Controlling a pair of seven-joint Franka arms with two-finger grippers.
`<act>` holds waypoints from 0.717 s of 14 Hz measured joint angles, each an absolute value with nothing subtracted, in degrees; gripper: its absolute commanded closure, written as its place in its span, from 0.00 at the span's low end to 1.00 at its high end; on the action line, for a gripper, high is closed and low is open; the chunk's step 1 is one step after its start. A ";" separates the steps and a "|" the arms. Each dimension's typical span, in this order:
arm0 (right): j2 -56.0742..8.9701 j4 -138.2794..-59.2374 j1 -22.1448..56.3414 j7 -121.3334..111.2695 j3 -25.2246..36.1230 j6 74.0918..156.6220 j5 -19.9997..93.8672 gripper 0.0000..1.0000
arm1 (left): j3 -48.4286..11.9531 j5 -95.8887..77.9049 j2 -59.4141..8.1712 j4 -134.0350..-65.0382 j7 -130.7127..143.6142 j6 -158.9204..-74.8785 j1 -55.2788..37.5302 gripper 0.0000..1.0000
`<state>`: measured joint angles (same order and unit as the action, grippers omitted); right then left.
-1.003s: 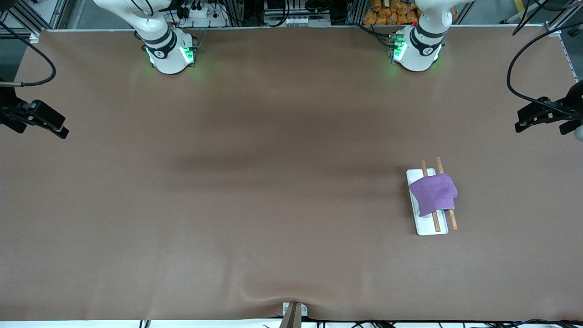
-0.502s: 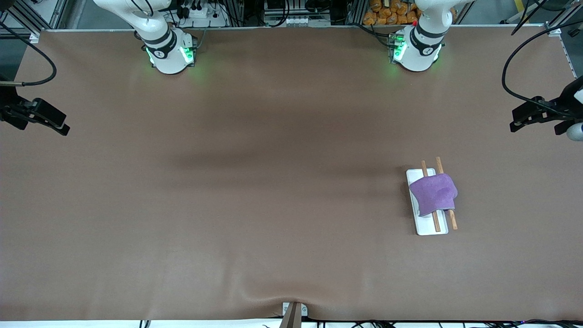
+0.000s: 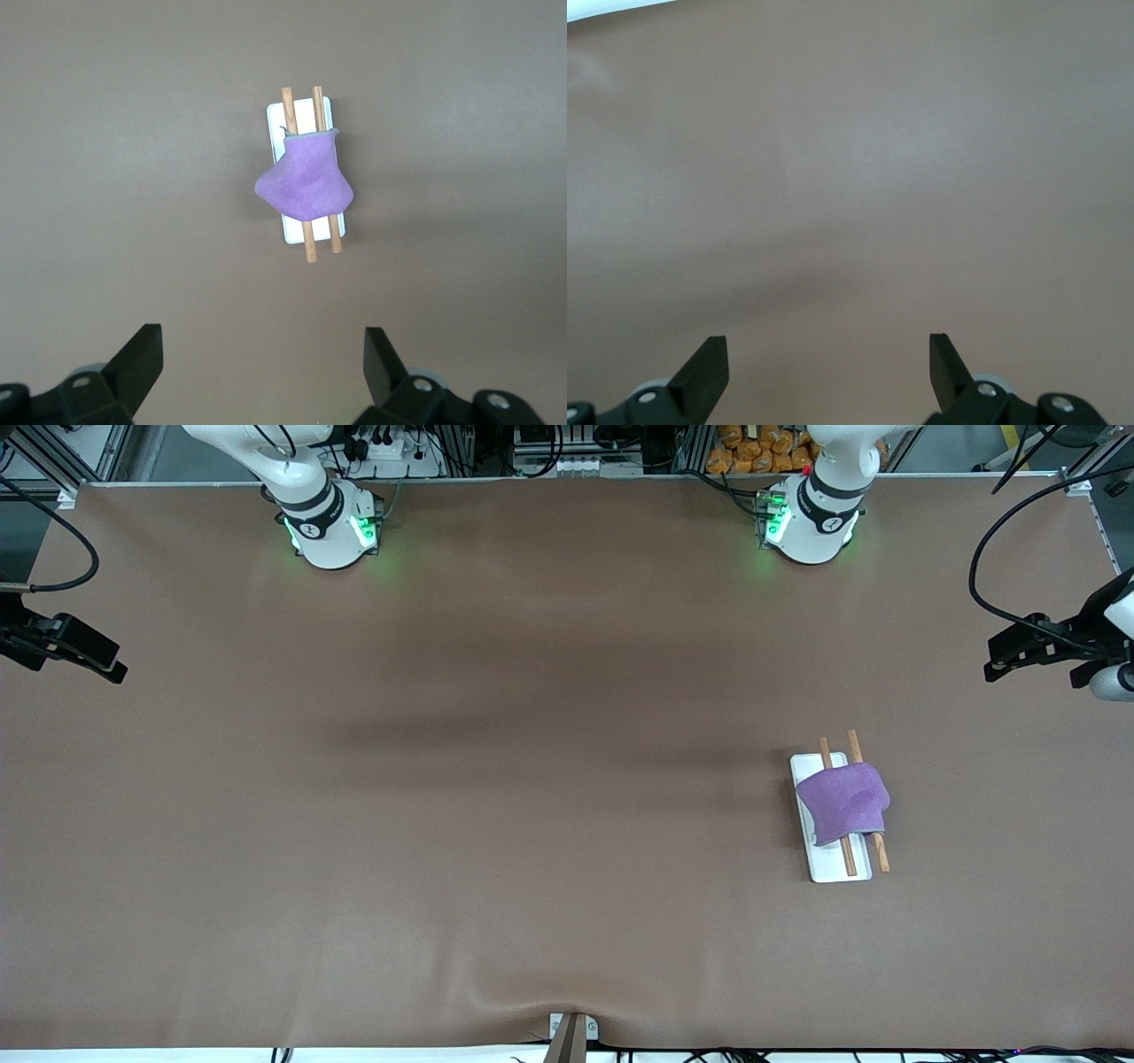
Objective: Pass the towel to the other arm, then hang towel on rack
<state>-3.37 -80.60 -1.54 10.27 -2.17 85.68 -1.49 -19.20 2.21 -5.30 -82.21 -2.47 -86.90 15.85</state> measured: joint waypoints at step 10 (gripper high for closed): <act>-3.37 -80.56 -1.53 10.27 -2.62 85.69 -1.45 0.00 | -19.20 2.21 -5.31 -82.47 -2.54 -86.90 16.07 0.00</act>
<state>-3.37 -80.56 -1.53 10.27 -2.62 85.69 -1.45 -19.20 2.21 -5.31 -82.47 -2.54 -86.90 16.07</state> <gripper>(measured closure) 0.000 0.000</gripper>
